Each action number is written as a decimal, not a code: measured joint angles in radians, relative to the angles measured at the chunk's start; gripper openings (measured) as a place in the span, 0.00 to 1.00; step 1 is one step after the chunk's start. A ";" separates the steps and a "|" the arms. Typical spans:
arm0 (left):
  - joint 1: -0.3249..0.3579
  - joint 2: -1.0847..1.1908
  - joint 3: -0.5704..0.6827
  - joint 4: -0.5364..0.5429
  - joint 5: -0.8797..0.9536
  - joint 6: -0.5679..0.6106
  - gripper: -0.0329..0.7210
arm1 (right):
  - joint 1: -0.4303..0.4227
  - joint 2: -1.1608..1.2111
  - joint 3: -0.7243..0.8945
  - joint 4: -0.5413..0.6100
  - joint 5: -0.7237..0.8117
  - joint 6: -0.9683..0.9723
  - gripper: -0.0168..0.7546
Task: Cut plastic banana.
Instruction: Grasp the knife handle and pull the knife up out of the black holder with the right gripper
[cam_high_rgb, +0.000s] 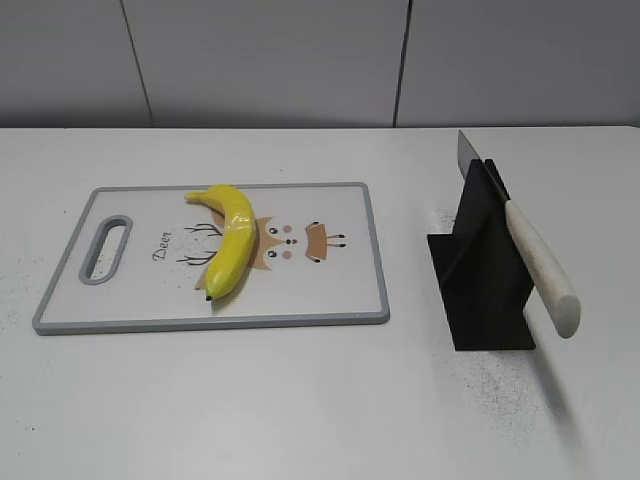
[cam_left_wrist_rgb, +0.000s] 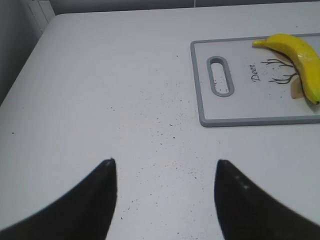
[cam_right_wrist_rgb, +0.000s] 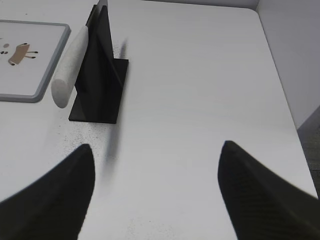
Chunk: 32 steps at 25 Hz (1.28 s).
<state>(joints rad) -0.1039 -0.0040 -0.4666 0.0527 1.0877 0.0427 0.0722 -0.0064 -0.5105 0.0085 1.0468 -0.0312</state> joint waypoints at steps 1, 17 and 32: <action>0.000 0.000 0.000 0.000 0.000 0.000 0.82 | 0.000 0.000 0.000 0.000 0.000 0.000 0.77; 0.000 0.000 0.000 0.000 0.000 0.000 0.82 | 0.000 0.009 -0.003 -0.021 -0.015 0.000 0.77; 0.000 0.000 0.000 0.000 0.000 0.000 0.82 | 0.000 0.436 -0.174 -0.019 -0.131 0.002 0.76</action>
<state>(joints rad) -0.1039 -0.0040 -0.4666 0.0524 1.0877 0.0427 0.0722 0.4301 -0.6847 -0.0107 0.9163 -0.0290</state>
